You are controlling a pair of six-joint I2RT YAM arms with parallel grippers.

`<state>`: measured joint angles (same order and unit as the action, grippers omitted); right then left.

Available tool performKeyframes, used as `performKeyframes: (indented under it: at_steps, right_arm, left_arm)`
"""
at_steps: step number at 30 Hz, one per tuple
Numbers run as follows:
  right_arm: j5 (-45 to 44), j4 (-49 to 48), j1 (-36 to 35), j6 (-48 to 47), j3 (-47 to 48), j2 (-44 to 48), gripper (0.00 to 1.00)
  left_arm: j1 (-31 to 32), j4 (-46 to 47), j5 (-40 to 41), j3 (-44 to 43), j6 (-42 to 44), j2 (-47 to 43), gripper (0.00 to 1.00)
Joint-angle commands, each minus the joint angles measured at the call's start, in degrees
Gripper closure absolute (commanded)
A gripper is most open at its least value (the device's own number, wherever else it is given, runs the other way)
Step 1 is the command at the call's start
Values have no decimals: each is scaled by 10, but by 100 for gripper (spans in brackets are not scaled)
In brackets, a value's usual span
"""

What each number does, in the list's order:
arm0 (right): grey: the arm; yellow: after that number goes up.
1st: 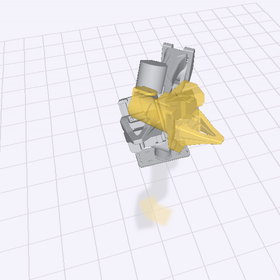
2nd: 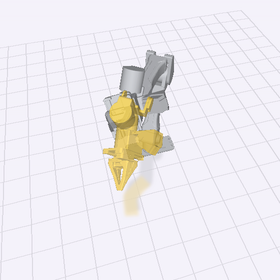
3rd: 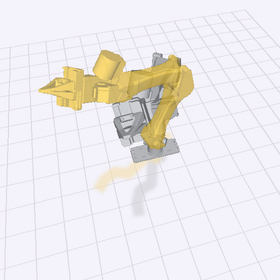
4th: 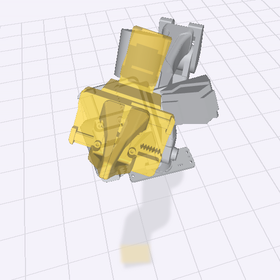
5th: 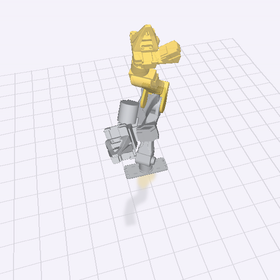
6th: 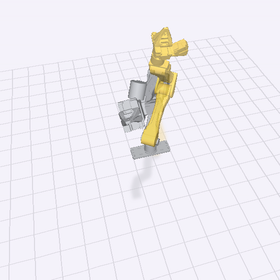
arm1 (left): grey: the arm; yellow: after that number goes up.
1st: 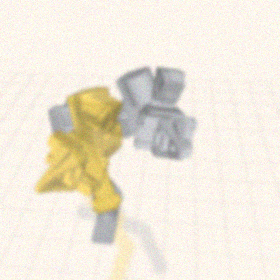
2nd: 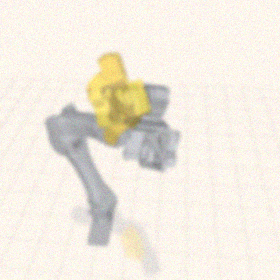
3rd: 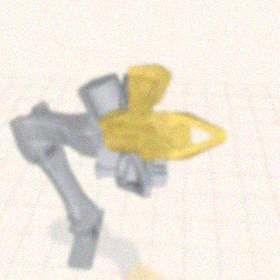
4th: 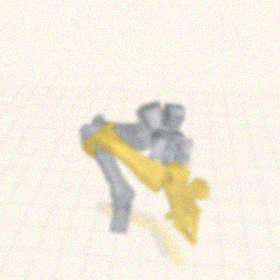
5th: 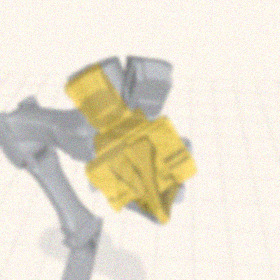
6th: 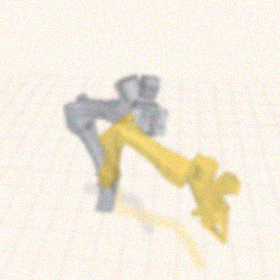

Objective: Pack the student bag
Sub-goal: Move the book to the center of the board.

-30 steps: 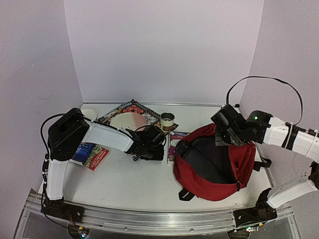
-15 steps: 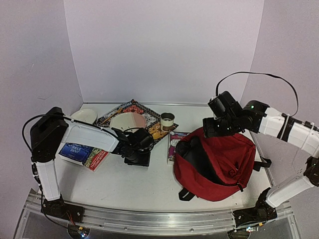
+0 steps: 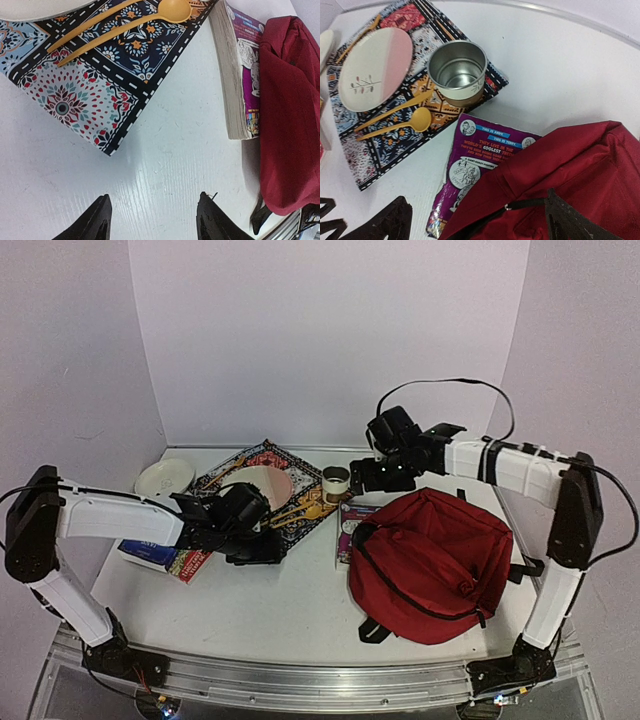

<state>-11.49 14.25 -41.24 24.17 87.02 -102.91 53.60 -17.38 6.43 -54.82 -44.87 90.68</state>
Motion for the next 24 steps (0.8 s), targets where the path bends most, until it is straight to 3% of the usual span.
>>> performKeyframes:
  at_steps: [1, 4, 14, 24]
  right_arm:
    - [31, -11, 29, -14, 68, -73, 7]
    - [45, -16, 48, -18, 102, -121, 2]
    - [110, -20, 91, -7, 179, -255, 2]
    - [110, -31, 125, 21, 104, -258, 2]
  left_arm:
    - [-3, 37, -8, 35, -14, -58, 41]
    - [-7, 47, -8, 60, -21, -83, 36]
    - [-17, 65, -1, 109, -32, -125, 26]
    - [-17, 70, -10, 109, -31, -120, 26]
